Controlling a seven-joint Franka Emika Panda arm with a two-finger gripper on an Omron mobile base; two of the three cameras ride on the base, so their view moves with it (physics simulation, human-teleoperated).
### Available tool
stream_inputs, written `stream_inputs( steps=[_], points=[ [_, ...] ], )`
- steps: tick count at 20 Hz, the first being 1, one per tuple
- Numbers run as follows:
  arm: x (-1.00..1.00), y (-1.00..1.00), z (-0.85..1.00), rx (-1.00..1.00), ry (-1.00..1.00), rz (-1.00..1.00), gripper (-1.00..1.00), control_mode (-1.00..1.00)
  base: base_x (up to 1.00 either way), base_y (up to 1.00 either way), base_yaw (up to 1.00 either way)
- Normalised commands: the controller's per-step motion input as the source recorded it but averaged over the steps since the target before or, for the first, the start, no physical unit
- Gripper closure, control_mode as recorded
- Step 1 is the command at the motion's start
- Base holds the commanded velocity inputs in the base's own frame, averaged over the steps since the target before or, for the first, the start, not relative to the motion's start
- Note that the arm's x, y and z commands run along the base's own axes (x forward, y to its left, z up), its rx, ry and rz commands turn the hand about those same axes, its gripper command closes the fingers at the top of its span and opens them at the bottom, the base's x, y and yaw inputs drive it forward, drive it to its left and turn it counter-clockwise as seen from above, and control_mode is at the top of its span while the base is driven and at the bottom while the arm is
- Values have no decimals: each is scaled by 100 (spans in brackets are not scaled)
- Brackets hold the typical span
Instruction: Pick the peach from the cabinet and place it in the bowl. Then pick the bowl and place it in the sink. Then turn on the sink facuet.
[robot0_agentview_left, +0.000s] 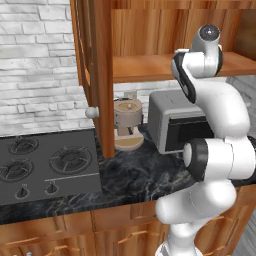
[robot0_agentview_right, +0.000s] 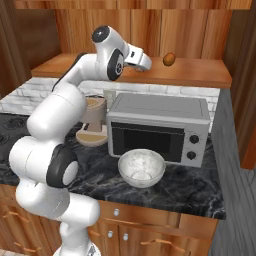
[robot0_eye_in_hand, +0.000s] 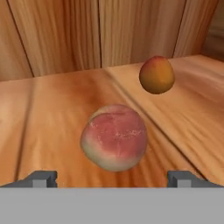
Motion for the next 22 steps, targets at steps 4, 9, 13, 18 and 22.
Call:
stream_inputs(
  steps=[4,9,13,18,22],
  points=[
    [55,-20,-14,0,0,0,-100,-100,0,0,0],
    [41,0,-15,-2,0,0,-100,-100,0,0,0],
    [1,0,-4,0,0,0,100,-100,0,0,0],
    [-20,0,0,0,1,0,100,-100,0,0,0],
    [-100,3,-8,0,-7,5,100,-100,0,0,0]
  ],
)
